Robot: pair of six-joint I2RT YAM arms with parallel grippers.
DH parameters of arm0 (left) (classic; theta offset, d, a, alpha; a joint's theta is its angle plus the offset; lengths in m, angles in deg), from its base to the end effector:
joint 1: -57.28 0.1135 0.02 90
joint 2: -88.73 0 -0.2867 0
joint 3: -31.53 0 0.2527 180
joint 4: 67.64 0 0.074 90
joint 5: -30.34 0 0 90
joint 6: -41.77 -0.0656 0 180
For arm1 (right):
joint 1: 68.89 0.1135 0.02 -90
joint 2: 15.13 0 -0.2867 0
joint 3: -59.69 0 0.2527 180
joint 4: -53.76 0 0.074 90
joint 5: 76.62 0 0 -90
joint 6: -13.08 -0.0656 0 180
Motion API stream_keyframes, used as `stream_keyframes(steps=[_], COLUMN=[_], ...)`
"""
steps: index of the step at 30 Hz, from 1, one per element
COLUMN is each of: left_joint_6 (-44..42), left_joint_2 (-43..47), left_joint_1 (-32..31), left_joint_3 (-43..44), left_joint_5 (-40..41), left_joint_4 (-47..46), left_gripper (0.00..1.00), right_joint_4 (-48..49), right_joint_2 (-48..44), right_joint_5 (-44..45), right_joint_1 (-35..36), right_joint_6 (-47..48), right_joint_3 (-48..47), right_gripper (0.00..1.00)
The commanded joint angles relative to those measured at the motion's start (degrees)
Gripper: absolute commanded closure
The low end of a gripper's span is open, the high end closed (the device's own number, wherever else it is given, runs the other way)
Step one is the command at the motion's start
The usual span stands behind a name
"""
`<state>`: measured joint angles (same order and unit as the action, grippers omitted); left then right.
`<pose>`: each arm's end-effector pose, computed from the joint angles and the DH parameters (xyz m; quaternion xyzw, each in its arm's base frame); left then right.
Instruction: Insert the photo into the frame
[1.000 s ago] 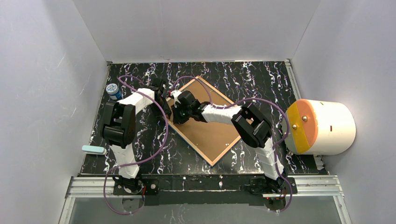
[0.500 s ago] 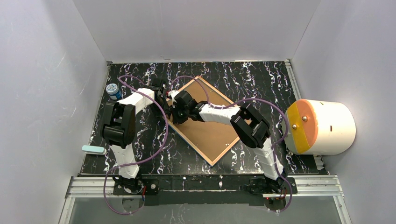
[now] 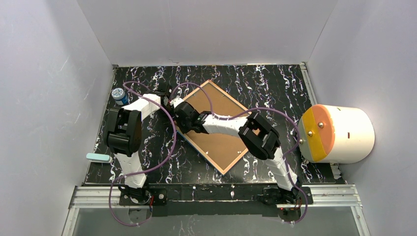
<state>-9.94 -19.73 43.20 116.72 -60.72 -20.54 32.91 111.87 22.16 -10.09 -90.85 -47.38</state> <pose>0.3778 -0.0960 0.1541 -0.2051 0.9637 -0.0834 0.1489 0.2858 0.4526 0.1657 -0.3165 0.8501 0.1902 0.3756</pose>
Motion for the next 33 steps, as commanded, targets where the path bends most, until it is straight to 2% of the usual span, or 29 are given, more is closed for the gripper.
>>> stream_keyframes(steps=[1, 9, 17, 23, 26, 33], left_joint_6=[-0.1, -1.2, -3.7, -4.8, -6.4, -12.7], left_joint_2=[-7.0, -5.7, -4.2, -3.3, -3.4, -3.8], left_joint_1=[-0.9, -0.1, 0.4, 0.5, 0.5, 0.3], left_joint_3=[-5.9, -4.6, 0.4, 1.2, 1.0, -1.5], left_joint_5=[-0.2, -1.1, -3.9, -4.4, -6.4, -9.0], left_joint_4=[1.2, 1.0, 1.9, 2.2, 1.9, 1.6], left_gripper=[0.64, 0.63, 0.6, 0.56, 0.56, 0.63], right_joint_4=[-1.6, 0.5, 7.9, 7.2, 3.7, -0.1], right_joint_2=[6.8, -0.5, -13.9, -19.8, -22.2, -25.3], right_joint_5=[7.5, 2.9, -0.6, -1.3, -1.5, -2.5], right_joint_1=[2.1, 0.9, -4.5, -10.8, -14.7, -20.5], right_joint_6=[4.9, -1.0, -7.6, -11.6, -13.6, -17.7], right_joint_3=[2.6, 1.2, 8.8, 13.4, 15.3, 20.1], right_gripper=[0.97, 0.84, 0.65, 0.6, 0.6, 0.6])
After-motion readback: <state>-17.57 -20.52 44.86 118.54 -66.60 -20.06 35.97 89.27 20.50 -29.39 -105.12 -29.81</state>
